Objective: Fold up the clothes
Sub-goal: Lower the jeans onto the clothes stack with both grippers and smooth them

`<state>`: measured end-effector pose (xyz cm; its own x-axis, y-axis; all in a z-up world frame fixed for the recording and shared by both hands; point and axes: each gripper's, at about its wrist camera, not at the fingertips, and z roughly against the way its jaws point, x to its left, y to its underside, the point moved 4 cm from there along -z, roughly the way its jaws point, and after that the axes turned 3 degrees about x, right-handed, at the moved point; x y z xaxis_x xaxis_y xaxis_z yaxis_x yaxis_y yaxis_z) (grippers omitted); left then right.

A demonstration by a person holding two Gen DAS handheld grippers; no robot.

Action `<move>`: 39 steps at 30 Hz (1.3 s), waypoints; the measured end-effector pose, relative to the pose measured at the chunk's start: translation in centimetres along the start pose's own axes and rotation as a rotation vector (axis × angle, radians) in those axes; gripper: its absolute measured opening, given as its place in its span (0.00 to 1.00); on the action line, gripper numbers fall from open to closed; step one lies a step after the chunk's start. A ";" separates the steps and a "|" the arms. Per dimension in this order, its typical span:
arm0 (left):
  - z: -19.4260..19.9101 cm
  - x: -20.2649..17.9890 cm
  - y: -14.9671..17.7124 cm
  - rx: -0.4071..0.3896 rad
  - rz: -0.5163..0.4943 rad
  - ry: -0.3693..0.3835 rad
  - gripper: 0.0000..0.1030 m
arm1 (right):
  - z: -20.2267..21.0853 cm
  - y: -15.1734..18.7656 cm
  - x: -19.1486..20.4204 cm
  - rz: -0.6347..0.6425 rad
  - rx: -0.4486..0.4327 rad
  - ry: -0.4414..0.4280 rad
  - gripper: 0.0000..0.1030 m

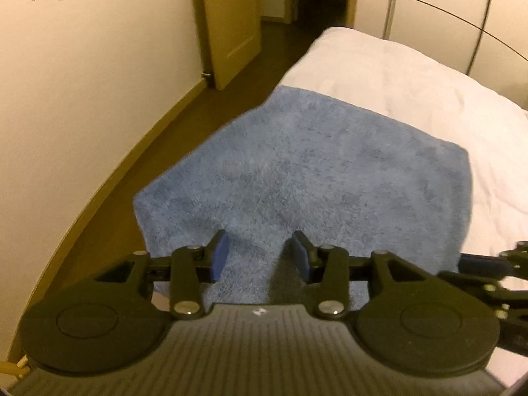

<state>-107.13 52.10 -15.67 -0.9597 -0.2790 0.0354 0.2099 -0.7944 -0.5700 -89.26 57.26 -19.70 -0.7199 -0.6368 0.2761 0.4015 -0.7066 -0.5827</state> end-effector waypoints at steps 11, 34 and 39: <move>1.0 -0.5 -2.0 -0.016 -0.080 0.055 0.36 | 1.0 0.2 0.1 -0.013 0.043 0.042 0.33; -4.9 -1.7 -6.7 0.067 -0.209 0.087 0.28 | 2.4 -1.3 -2.0 -0.075 0.008 -0.002 0.36; -5.6 -1.2 -6.6 0.062 -0.208 0.091 0.29 | 2.6 -4.1 -3.0 -0.035 -0.091 0.085 0.34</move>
<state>-108.38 60.73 -16.55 -0.9958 -0.0583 0.0708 0.0145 -0.8620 -0.5067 -87.26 61.25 -16.20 -0.7798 -0.5806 0.2340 0.3246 -0.6947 -0.6419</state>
